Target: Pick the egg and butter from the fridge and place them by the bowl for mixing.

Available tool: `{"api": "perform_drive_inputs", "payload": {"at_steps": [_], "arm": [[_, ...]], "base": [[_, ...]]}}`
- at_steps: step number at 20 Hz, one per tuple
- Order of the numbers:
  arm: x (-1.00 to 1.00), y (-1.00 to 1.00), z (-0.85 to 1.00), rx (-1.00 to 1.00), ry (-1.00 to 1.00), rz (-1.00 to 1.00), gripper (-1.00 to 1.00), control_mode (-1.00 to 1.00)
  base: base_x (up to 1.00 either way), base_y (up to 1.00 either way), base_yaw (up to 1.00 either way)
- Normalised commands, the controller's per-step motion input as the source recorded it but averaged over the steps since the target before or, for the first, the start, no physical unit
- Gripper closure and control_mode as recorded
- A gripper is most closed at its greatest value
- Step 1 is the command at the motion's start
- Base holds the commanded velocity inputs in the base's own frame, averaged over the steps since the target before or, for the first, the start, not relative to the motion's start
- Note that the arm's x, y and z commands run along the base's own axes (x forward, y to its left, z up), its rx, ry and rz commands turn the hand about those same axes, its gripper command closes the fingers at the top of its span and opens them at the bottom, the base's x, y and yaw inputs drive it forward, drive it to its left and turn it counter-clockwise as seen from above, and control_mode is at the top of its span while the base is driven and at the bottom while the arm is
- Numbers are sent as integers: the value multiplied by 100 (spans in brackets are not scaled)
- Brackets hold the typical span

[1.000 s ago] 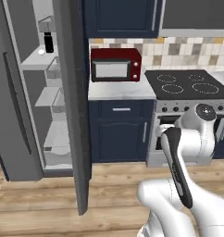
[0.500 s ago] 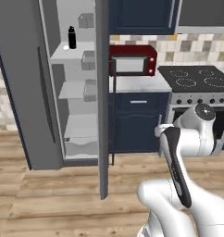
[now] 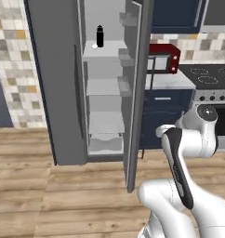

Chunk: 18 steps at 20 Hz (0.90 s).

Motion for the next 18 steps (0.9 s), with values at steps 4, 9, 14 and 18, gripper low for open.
{"api": "perform_drive_inputs", "payload": {"at_steps": [4, 9, 14, 18], "arm": [[0, 0, 0, 0, 0, 0, -100, 100], [0, 0, 0, 0, 0, 0, -100, 100], [0, 0, 0, 0, 0, 0, -100, 100], [0, 0, 0, 0, 0, 0, -100, 100]], "base": [[10, 85, -3], [40, 77, -3], [65, 59, 0], [76, 39, 0]]}}
